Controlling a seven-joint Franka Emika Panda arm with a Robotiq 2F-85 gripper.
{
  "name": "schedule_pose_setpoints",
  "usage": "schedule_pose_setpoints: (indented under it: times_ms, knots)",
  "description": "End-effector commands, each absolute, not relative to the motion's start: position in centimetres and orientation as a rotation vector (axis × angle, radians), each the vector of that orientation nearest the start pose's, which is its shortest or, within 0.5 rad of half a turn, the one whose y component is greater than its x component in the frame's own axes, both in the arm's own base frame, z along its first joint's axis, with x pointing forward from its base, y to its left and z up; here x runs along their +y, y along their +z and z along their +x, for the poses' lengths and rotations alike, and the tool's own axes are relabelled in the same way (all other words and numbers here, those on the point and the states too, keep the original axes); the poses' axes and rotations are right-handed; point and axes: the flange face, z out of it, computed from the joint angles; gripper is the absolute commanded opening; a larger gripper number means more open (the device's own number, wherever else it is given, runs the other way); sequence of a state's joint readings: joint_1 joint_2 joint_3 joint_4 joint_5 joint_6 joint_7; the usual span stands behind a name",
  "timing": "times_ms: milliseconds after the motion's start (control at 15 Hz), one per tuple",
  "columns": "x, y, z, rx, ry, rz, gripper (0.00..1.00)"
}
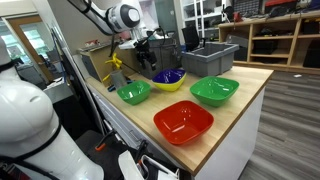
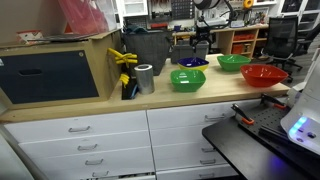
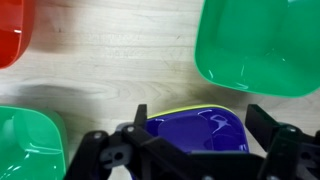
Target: Remove the blue bowl from the yellow bowl and place it on the counter.
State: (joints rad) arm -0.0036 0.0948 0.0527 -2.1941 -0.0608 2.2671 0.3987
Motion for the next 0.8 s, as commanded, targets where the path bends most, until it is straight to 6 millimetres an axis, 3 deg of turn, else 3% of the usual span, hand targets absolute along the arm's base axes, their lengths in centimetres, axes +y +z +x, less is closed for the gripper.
schedule_pose_setpoints:
  times_ms: [0,733]
  knots:
    - [2.1,33.0,56.7,0.462,0.042,-3.171,1.00]
    - [4.8,26.4,61.0,0.126,0.190,-3.197,1.00]
